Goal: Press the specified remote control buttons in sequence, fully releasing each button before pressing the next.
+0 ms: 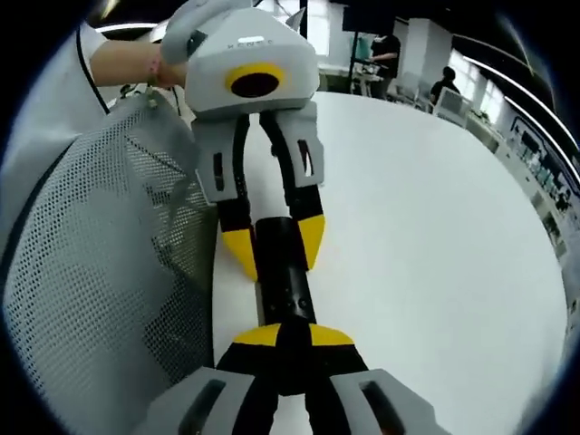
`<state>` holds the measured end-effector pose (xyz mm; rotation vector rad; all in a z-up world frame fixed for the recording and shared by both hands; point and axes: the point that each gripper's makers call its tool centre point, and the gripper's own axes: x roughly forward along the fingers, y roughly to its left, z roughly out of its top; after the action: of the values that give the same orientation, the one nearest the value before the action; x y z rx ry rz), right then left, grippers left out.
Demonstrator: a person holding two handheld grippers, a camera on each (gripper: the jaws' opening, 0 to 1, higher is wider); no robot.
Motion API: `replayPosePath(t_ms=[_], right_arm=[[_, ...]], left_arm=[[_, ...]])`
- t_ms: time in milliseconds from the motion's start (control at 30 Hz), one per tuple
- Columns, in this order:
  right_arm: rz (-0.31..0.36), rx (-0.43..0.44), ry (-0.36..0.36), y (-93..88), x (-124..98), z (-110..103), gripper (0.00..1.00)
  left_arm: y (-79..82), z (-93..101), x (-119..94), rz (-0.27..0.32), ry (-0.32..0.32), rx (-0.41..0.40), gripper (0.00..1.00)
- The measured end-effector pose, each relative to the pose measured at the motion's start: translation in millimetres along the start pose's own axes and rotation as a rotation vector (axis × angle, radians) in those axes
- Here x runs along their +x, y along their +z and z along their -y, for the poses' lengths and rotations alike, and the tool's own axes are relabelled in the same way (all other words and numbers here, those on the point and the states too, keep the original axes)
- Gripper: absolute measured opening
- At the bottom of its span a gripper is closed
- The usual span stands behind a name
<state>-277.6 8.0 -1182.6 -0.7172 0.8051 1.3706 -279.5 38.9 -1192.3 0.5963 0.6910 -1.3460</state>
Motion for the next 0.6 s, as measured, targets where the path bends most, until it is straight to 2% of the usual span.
replayPosePath(t_ms=[100,133,267,333,367,400,433,500,567,600], right_arm=[[-0.044,-0.006,0.018,-0.2,1.3,0.4,0.05],[-0.074,-0.059,0.026,-1.2,0.9,-0.1,0.05],[-0.118,-0.027,0.031,-0.7,3.2,0.2,0.04],[-0.106,-0.012,0.026,-2.1,2.0,0.8,0.05],[-0.079,0.019,0.020,-1.5,2.1,0.0,0.05],[-0.052,0.022,0.017,-1.1,1.5,0.5,0.05],[0.003,0.024,0.013,-0.2,1.1,0.6,0.05],[0.052,0.046,0.002,-1.2,0.0,1.3,0.05],[0.043,-0.009,0.003,-1.3,0.6,-1.2,0.06],[0.024,-0.089,0.001,-0.7,1.0,-1.3,0.06]], left_arm=[[-0.4,-0.1,0.3,-0.008,-0.001,0.003,0.23],[-0.2,0.0,0.6,-0.011,-0.001,0.007,0.23],[0.7,0.1,1.7,-0.044,-0.007,0.011,0.23],[0.7,0.2,2.0,-0.070,-0.005,0.005,0.23],[0.9,0.2,2.3,-0.079,-0.002,0.003,0.23],[1.1,0.4,2.5,-0.092,0.003,0.001,0.23],[1.0,0.4,2.6,-0.097,0.004,-0.002,0.23],[0.4,0.2,2.4,-0.102,0.006,-0.006,0.23],[-0.5,0.0,1.8,-0.103,0.007,-0.008,0.23],[-0.7,-0.2,1.7,-0.102,0.008,-0.011,0.23]])
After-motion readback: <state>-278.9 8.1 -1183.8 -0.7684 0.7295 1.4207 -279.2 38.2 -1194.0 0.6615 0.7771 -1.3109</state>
